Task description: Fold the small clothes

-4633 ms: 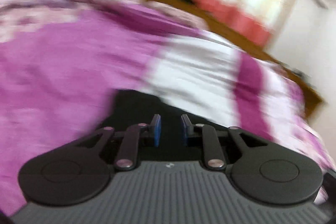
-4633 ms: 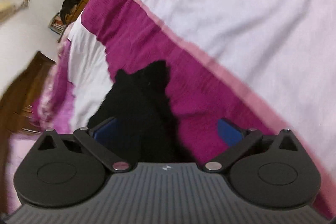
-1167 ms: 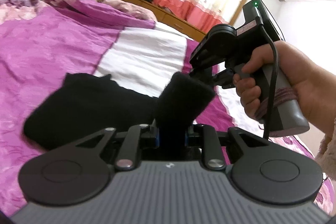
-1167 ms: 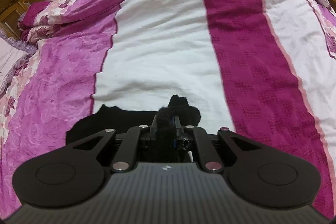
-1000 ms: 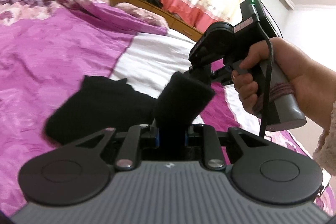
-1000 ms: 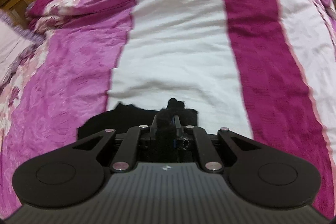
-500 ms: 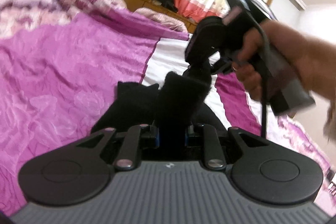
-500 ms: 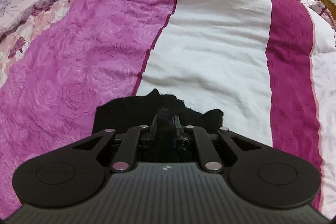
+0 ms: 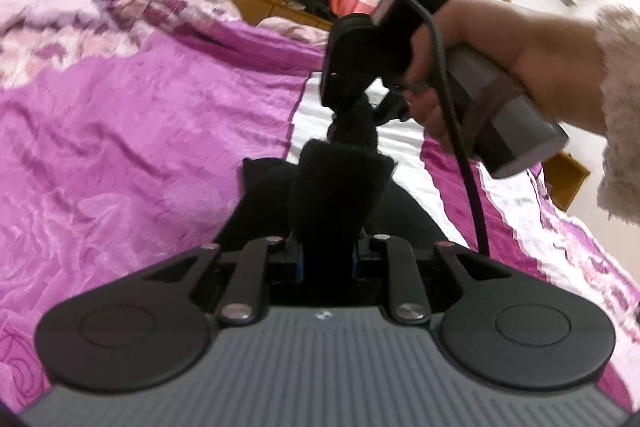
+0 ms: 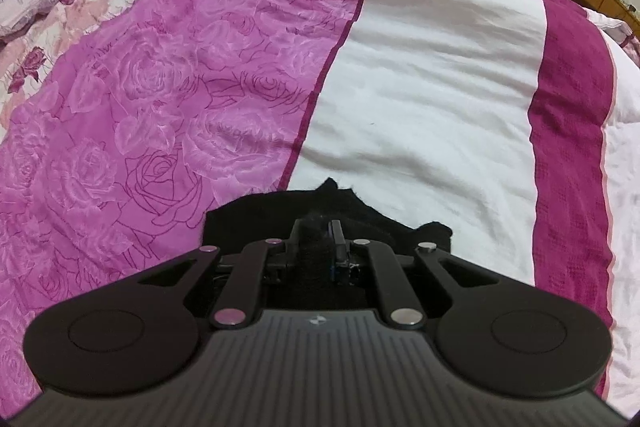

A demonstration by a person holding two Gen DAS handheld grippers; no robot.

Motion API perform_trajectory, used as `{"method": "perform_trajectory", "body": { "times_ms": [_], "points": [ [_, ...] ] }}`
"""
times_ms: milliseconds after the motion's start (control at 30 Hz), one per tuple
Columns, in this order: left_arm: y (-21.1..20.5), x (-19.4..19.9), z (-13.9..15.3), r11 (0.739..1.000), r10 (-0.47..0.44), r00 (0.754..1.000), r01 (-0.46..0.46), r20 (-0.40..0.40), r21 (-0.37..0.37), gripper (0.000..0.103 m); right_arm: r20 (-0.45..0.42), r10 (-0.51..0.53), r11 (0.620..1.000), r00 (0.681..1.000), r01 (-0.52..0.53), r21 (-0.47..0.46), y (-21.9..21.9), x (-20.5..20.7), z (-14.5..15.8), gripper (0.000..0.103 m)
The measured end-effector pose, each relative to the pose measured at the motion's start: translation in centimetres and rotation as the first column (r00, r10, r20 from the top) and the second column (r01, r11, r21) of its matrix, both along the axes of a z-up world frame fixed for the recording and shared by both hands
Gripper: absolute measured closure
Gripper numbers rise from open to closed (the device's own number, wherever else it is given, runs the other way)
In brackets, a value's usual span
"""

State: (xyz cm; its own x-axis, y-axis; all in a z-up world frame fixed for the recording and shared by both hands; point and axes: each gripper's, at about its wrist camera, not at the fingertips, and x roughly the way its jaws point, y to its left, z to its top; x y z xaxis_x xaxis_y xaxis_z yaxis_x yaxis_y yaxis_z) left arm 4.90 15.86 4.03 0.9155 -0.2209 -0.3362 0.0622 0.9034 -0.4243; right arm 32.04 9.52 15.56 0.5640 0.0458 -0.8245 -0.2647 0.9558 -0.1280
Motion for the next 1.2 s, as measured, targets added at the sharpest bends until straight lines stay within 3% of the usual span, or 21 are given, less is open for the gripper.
{"method": "perform_trajectory", "body": {
  "times_ms": [233,367,433,500,533,600,667,733,800,833,900,1000,1133,1200],
  "points": [
    [2.2,0.1,-1.2,0.992,0.028,0.993,-0.041,-0.116,-0.119,0.076,-0.09,-0.036,0.997,0.995,0.03,-0.076,2.1,1.0,-1.6,0.092],
    [2.8,1.4,-1.4,0.994,-0.024,0.977,0.001,-0.214,-0.107,0.058,-0.158,-0.101,0.984,0.982,0.075,-0.164,2.8,1.8,-3.6,0.091],
    [4.4,2.0,-1.0,0.991,-0.028,0.964,-0.007,-0.264,-0.132,0.056,-0.188,-0.118,0.991,0.975,0.105,-0.08,2.4,2.2,-4.0,0.077],
    [7.2,1.8,-0.8,0.964,0.016,0.959,-0.09,-0.284,-0.249,0.056,-0.198,-0.136,0.99,0.971,0.137,-0.006,2.2,2.4,-4.0,0.037],
    [8.5,1.6,-0.8,0.949,0.032,0.957,-0.12,-0.288,-0.292,0.056,-0.193,-0.14,0.988,0.971,0.149,0.03,2.3,2.4,-3.8,0.03],
    [10.7,1.5,-0.7,0.926,0.033,0.959,-0.135,-0.281,-0.352,0.056,-0.161,-0.125,0.987,0.979,0.139,0.077,2.7,2.3,-3.3,0.024],
    [12.2,2.0,-0.4,0.923,-0.014,0.963,-0.091,-0.269,-0.374,0.057,-0.021,-0.132,0.983,0.991,0.133,0.126,2.7,1.5,-1.6,0.024],
    [12.9,2.4,0.3,0.944,-0.061,0.962,-0.031,-0.267,-0.329,0.057,0.164,-0.134,0.98,0.977,0.105,0.172,2.3,0.3,0.2,0.019],
    [12.6,2.9,0.8,0.971,-0.084,0.956,0.015,-0.281,-0.237,0.056,0.212,-0.134,0.984,0.968,0.104,0.147,1.9,0.0,0.7,0.01],
    [12.2,2.9,0.8,0.98,-0.075,0.954,0.017,-0.291,-0.198,0.056,0.179,-0.107,0.991,0.978,0.09,0.099,1.9,0.2,0.1,0.01],
    [11.9,3.2,0.5,0.982,-0.068,0.948,0.008,-0.31,-0.189,0.056,0.133,-0.065,0.998,0.989,0.064,0.006,1.9,0.1,-1.3,0.01],
    [10.9,3.9,-0.7,0.975,-0.09,0.934,0.013,-0.345,-0.222,0.056,0.166,-0.049,0.993,0.985,0.067,-0.102,0.7,-0.4,-3.5,0.009],
    [10.0,3.8,-0.2,0.984,-0.044,0.956,-0.009,-0.289,-0.179,0.056,0.089,-0.098,0.992,0.991,0.104,-0.068,-3.3,0.4,-6.7,0.009],
    [9.9,4.5,0.2,0.983,-0.021,0.961,-0.03,-0.275,-0.18,0.056,0.022,-0.171,0.985,0.985,0.171,0.007,-6.1,0.5,-8.5,0.009]
  ]
}}
